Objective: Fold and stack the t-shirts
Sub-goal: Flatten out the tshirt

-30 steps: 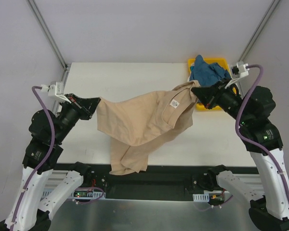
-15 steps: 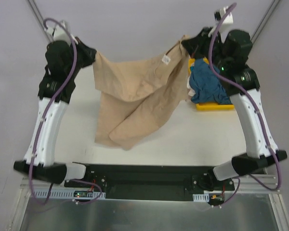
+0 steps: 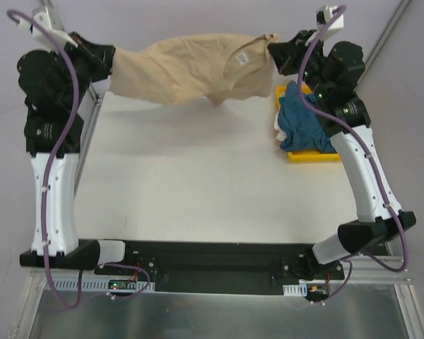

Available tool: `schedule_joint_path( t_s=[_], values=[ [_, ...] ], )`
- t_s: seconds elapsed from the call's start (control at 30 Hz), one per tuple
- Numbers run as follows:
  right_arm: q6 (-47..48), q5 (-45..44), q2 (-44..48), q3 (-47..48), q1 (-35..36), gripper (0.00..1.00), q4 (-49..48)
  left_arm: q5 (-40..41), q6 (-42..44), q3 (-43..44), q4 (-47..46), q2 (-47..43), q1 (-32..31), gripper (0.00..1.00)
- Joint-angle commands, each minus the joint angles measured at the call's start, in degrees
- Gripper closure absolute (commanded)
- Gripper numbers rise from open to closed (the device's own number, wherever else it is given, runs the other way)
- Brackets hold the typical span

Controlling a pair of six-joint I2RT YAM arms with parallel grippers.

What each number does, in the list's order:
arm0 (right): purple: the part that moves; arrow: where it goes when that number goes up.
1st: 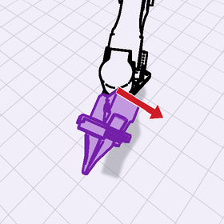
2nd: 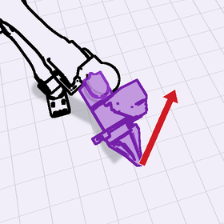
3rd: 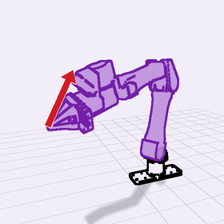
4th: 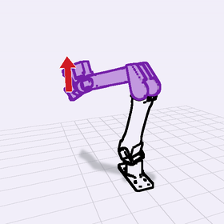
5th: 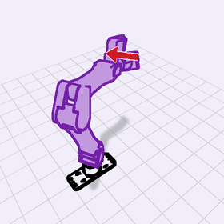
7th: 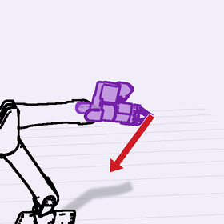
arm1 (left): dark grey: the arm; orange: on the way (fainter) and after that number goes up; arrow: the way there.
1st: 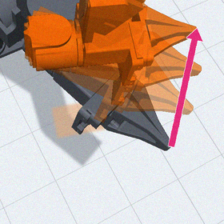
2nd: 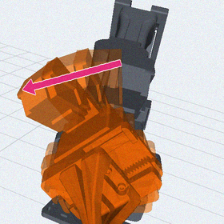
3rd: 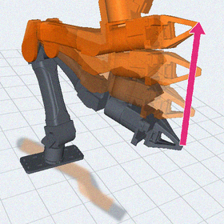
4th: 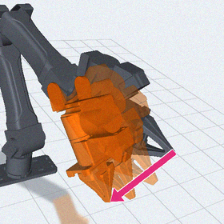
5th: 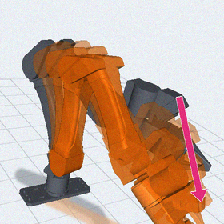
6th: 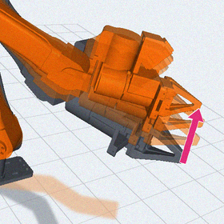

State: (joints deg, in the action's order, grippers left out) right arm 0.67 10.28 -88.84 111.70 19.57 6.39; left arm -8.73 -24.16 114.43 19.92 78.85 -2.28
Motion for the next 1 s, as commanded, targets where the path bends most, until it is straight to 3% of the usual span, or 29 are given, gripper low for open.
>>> schedule_joint_path(
  t_s=[0.0, 0.17, 0.2, 0.37, 0.4, 0.43, 0.47, 0.5, 0.53, 0.6, 0.63, 0.7, 0.73, 0.97],
  values=[
    [-0.49, -0.96, 10.69, -13.57, -0.50, 0.99, -2.72, 4.95, -2.27, -22.75, -1.55, -14.64, -0.09, 1.00],
    [-2.95, 0.09, 20.01, -39.95, -0.41, 0.96, 4.84, 0.59, -15.78, -53.03, -1.55, -27.85, -0.09, 1.00],
    [-3.30, -0.78, 20.80, -42.85, -0.50, 0.94, 7.47, -1.36, -18.09, -62.57, -1.81, -31.27, -0.09, 0.97],
    [-3.48, -9.91, 17.39, -48.59, -1.64, 0.86, 26.27, -18.40, -24.15, -81.36, -2.26, -35.34, -0.35, 0.91],
    [-3.57, -12.02, 16.25, -48.86, -1.73, 0.85, 30.91, -21.04, -25.31, -86.61, -2.17, -36.74, -0.70, 0.87],
    [-3.74, -13.09, 14.76, -49.29, -1.82, 0.82, 32.27, -21.58, -26.19, -88.75, -2.17, -37.45, -0.88, 0.72],
    [-3.92, -12.92, 14.14, -50.17, -1.82, 0.79, 32.80, -22.11, -28.37, -90.68, -2.17, -38.15, -1.23, 0.68],
    [-4.44, -12.66, 13.87, -51.66, -1.91, 0.67, 32.54, -22.38, -29.18, -93.31, -2.17, -39.90, -1.41, 0.63],
    [-4.71, -11.96, 13.26, -52.19, -1.99, 0.59, 32.54, -22.21, -29.53, -94.03, -2.08, -40.78, -1.58, 0.42],
    [-5.15, -12.13, 12.81, -52.03, -1.91, 0.42, 32.54, -21.77, -29.45, -93.87, -2.08, -43.15, -1.58, 0.19],
    [-5.50, -12.48, 12.55, -51.59, -1.99, 0.35, 32.63, -21.33, -29.19, -93.26, -1.99, -43.69, -1.58, 0.01],
    [-5.68, -13.18, 12.37, -49.58, -1.91, 0.08, 33.50, -19.50, -27.44, -90.19, -1.73, -44.05, -1.58, 0.01],
    [-5.85, -13.53, 12.72, -49.13, -1.99, 0.04, 33.60, -19.05, -26.73, -88.96, -1.73, -43.70, -1.58, 0.01],
    [-6.03, -10.72, 15.80, -49.73, -0.42, 0.04, 30.70, -14.83, -19.27, -73.69, -1.82, -30.27, -1.58, 0.01]
  ],
)
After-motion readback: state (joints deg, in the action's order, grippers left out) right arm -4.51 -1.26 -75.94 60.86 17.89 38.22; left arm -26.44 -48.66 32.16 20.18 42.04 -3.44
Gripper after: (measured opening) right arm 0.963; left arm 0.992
